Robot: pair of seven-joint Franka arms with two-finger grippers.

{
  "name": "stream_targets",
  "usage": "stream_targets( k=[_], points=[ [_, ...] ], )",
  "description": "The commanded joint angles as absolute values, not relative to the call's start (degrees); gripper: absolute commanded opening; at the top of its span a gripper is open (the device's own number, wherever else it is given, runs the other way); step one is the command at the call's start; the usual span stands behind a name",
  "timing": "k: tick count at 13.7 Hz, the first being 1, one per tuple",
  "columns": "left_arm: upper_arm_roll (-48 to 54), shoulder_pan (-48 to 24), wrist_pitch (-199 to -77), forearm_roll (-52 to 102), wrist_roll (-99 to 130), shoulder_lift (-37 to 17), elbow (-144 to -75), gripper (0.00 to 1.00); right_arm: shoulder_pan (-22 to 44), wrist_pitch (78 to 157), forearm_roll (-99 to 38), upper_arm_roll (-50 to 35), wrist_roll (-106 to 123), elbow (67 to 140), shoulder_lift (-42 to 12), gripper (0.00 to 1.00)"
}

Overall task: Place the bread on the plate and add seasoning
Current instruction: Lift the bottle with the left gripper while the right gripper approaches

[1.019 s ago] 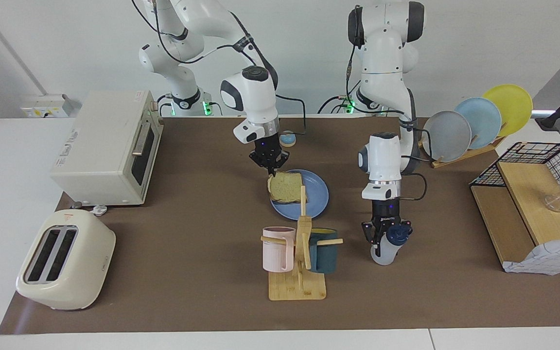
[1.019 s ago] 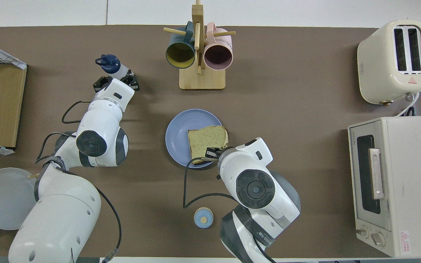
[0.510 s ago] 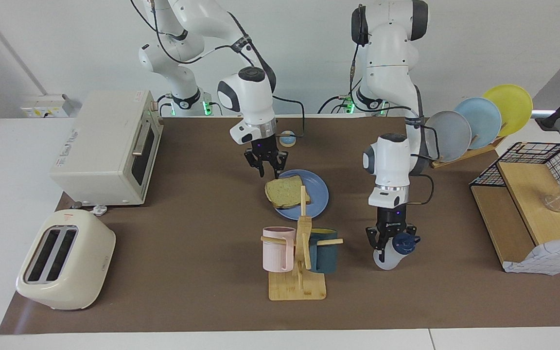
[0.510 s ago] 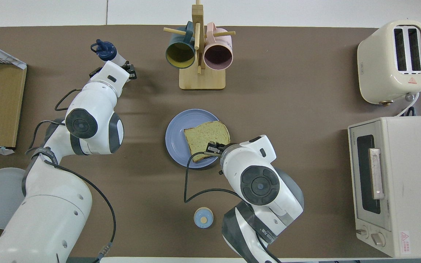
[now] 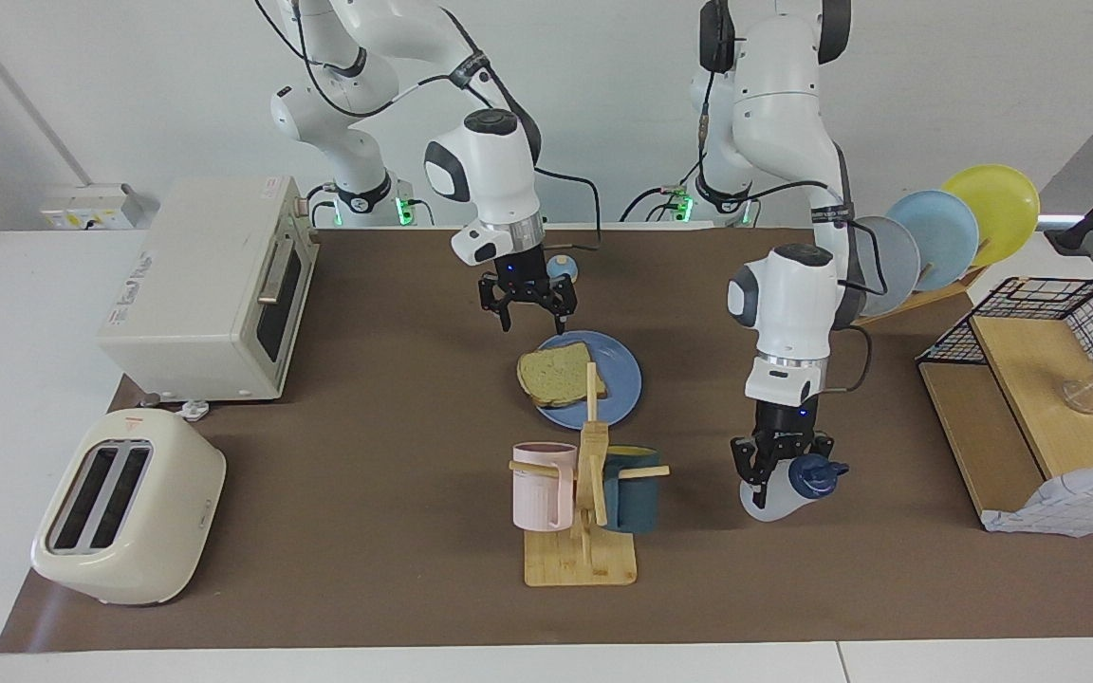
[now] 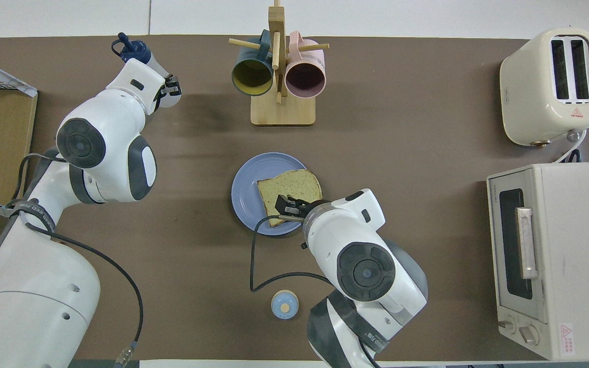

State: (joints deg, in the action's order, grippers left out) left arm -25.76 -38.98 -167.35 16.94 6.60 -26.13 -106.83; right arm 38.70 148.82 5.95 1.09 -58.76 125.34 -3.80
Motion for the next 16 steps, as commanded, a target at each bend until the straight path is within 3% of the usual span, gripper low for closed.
stream_targets(
  k=[1,3,7,16],
  points=[
    [-25.5,-38.8,-161.3,17.1,5.1,-22.0,-107.2,0.0,38.5,147.3,5.5,0.6,-56.3,121.9,-4.7,1.0],
    [-25.5,-39.4,-156.7,17.1,5.0,-19.4,-107.2,0.0,38.1,143.0,1.4,0.5,-54.8,116.9,-6.1,1.0],
    [-25.5,-39.4,-144.0,17.1,-0.8,-12.8,-107.2,0.0,34.8,123.9,-11.9,0.8,-41.8,100.5,-10.4,1.0],
    [-25.0,-41.0,-122.4,17.1,-20.0,-3.1,-107.9,0.0,30.9,110.6,-20.4,0.8,-39.4,91.1,-9.9,1.0]
  ],
)
